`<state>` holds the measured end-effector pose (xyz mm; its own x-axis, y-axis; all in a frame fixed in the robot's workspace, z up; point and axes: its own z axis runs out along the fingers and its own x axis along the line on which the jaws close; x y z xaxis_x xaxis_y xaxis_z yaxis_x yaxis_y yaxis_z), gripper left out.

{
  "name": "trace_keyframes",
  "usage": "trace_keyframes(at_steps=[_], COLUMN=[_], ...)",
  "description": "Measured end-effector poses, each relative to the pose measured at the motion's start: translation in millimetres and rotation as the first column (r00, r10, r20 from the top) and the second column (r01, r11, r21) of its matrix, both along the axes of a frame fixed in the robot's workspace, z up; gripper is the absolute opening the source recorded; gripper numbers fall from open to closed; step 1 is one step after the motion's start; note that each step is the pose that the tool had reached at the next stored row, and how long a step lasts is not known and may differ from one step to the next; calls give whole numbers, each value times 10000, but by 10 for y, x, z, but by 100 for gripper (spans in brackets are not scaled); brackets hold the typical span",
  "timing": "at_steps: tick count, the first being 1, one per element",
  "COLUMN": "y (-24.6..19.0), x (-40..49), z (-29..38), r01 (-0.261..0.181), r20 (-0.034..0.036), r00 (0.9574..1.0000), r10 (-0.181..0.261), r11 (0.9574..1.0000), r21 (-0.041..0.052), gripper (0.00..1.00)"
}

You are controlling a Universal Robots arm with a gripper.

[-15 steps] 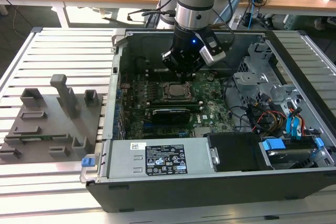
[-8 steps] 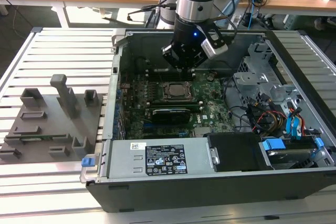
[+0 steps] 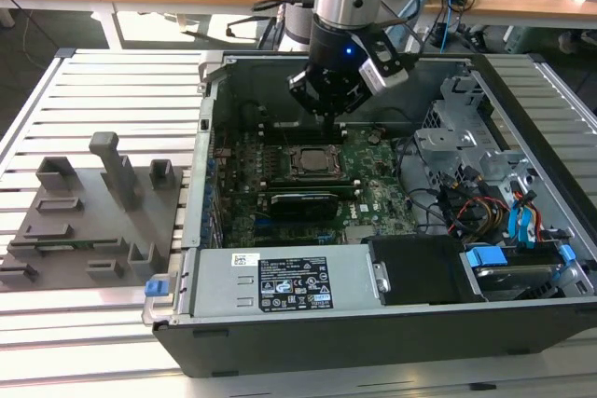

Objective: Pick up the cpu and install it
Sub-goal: 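Install the first cpu locking lever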

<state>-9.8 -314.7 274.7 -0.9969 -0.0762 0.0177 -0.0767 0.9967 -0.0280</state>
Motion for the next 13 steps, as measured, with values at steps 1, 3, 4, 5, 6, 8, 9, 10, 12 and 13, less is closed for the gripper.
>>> trace_keyframes(at_steps=[1, 3, 4, 5, 6, 8, 9, 10, 12, 13], y=[0, 0, 0, 0, 0, 0, 0, 0, 0, 0], x=[0, 0, 0, 0, 0, 0, -1, -10, -37, -69], z=[9, 88, 111, 120, 121, 122, 122, 123, 123, 123], r01=[0, 0, 0, 0, -1, 0, -2, -2, -1, 0], r20=[0, 1, 0, 1, 1, 1, 0, 0, 0, 0], r00=[10000, 10000, 10000, 10000, 10000, 10000, 10000, 10000, 10000, 10000], r10=[0, 0, 0, 0, 1, 0, 2, 2, 1, 0], r11=[10000, 10000, 10000, 10000, 10000, 10000, 10000, 10000, 10000, 10000], r21=[0, 1, 1, 1, 2, 2, 1, 1, 0, 0], gripper=[11, 11, 11, 11, 11, 11, 11, 11, 11, 11])
